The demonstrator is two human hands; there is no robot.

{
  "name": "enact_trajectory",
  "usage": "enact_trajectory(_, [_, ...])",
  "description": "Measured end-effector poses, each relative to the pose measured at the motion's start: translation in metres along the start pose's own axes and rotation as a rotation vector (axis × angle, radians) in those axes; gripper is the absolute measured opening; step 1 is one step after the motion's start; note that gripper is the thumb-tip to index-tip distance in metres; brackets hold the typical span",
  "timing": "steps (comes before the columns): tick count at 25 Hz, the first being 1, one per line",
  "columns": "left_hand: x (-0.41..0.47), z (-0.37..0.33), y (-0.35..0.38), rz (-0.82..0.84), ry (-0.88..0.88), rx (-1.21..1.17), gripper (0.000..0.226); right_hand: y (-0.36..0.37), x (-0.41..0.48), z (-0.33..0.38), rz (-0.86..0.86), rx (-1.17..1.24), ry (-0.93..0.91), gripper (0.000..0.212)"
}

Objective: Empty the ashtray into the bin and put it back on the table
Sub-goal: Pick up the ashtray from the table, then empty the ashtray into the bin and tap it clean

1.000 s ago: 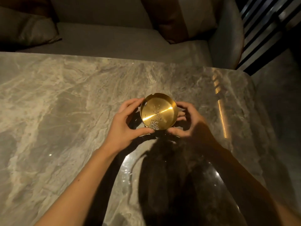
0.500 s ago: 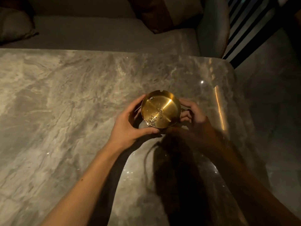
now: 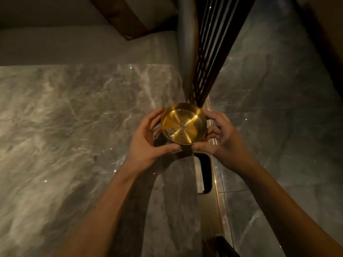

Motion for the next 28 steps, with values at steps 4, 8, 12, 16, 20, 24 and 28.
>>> enact_trajectory(4, [0.008,0.025,0.047,0.054,-0.015,0.011,0.094,-0.03,-0.029,-0.032,-0.047,0.095,0.039,0.085])
enact_trajectory(8, [0.008,0.037,0.068,0.094,-0.053,-0.035,0.087,-0.048,-0.042,-0.053,-0.039,0.109,0.054,0.089])
enact_trajectory(12, [0.006,0.039,0.083,0.13,-0.055,0.036,0.098,-0.053,-0.047,-0.055,-0.079,-0.018,0.044,0.093])
enact_trajectory(16, [0.009,0.041,0.094,0.164,-0.056,0.071,0.106,-0.055,-0.058,-0.059,-0.134,0.024,0.114,0.087])
enact_trajectory(20, [0.011,0.058,0.114,0.217,-0.131,-0.045,0.099,-0.075,-0.078,-0.081,-0.156,0.119,0.182,0.079])
enact_trajectory(24, [0.01,0.08,0.146,0.244,-0.183,0.04,0.094,-0.091,-0.084,-0.113,-0.148,0.076,0.191,0.084])
enact_trajectory(28, [0.012,0.109,0.169,0.132,-0.232,0.132,0.102,-0.1,-0.079,-0.156,-0.116,0.074,0.195,0.084])
Point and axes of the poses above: each hand's wrist, its own x-axis towards the middle knuckle, its own y-axis out of the palm, z = x × y, the point moved 8 cm from there along x, towards the middle knuckle, and after that the axes turned 9 degrees about -x, right-handed, at the moved point
